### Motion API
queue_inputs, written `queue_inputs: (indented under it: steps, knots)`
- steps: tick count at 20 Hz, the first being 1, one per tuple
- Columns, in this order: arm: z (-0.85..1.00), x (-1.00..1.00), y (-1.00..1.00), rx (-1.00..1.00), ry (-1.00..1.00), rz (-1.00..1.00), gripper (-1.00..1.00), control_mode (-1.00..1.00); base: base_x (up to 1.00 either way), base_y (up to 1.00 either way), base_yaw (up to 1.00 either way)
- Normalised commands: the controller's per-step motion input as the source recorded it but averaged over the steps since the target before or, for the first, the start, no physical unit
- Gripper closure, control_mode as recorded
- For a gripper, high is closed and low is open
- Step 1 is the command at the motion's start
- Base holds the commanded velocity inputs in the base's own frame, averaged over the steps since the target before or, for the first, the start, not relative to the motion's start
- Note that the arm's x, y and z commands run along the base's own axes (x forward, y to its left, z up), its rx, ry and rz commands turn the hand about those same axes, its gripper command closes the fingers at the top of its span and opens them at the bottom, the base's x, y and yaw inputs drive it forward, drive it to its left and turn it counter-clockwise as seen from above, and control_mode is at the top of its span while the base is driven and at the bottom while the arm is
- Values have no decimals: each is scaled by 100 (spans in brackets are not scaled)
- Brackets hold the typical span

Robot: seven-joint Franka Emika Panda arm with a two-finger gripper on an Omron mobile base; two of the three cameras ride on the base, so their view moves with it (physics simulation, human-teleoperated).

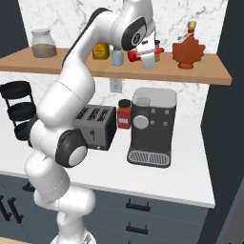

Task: Put the shaker and condiment bottle from the counter next to their counterparts in the cabinet.

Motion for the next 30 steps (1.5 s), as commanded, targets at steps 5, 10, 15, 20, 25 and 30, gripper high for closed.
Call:
queue_inputs:
  steps: [5,10,15,20,25,30]
  knots:
    - [1,3,-19,0,0,0,100,-100,0,0,0]
    - [0,16,0,-2,0,5,100,-100,0,0,0]
    - [0,18,-11,0,0,9,100,-100,0,0,0]
    - [0,12,-22,0,0,8,100,-100,0,0,0]
    - [2,11,-2,0,0,4,100,-100,0,0,0]
    - [8,24,-5,0,0,1,100,-100,0,0,0]
